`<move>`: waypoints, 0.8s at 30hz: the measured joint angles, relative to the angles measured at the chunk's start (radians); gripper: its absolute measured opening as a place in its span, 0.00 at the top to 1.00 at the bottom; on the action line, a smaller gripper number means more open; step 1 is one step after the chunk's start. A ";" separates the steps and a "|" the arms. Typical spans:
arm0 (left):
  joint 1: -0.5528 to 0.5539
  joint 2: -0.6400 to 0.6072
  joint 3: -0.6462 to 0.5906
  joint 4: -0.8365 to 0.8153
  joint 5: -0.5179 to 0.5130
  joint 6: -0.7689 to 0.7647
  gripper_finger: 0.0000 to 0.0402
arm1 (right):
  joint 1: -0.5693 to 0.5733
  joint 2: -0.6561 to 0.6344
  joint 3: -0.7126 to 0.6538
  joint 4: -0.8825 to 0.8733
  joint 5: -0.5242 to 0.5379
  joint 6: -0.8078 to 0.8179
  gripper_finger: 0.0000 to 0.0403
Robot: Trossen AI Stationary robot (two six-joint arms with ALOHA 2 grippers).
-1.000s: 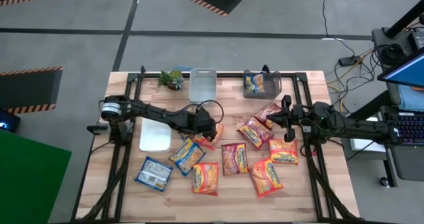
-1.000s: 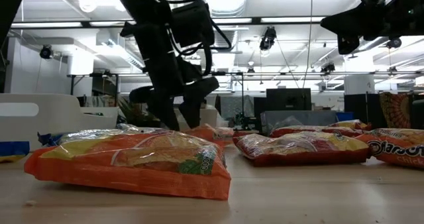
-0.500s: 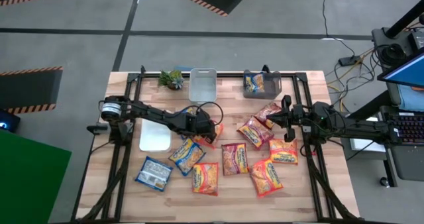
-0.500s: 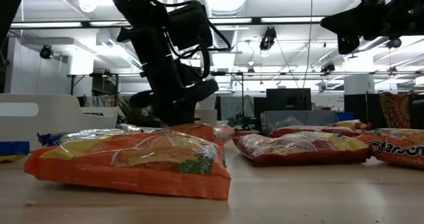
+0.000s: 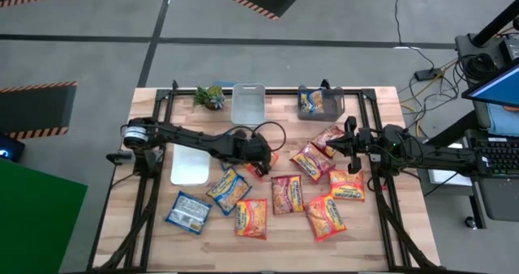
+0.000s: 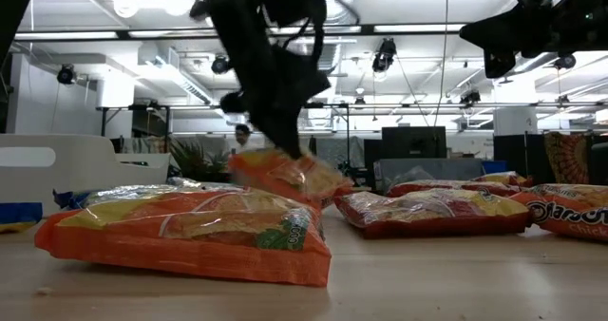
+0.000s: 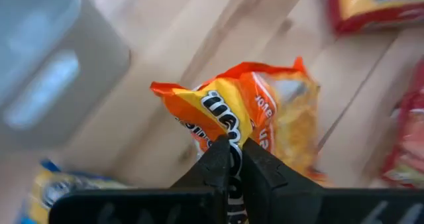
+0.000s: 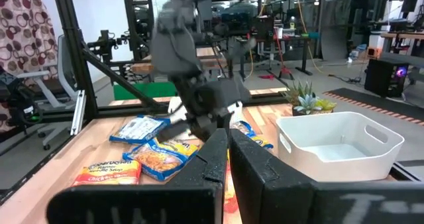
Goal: Sort Maruchan noodles
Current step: Put the orange noodle pack into the gray bin
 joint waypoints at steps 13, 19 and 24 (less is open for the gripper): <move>0.015 -0.015 0.317 -0.218 -0.089 0.301 1.00 | 0.000 0.000 0.000 -0.023 0.000 0.012 0.98; 0.063 -0.017 0.458 -0.349 -0.218 0.380 1.00 | 0.000 0.000 0.000 -0.023 0.000 0.019 0.98; 0.149 -0.017 0.505 -0.436 -0.327 0.401 1.00 | 0.000 0.000 0.000 -0.023 0.000 0.027 0.98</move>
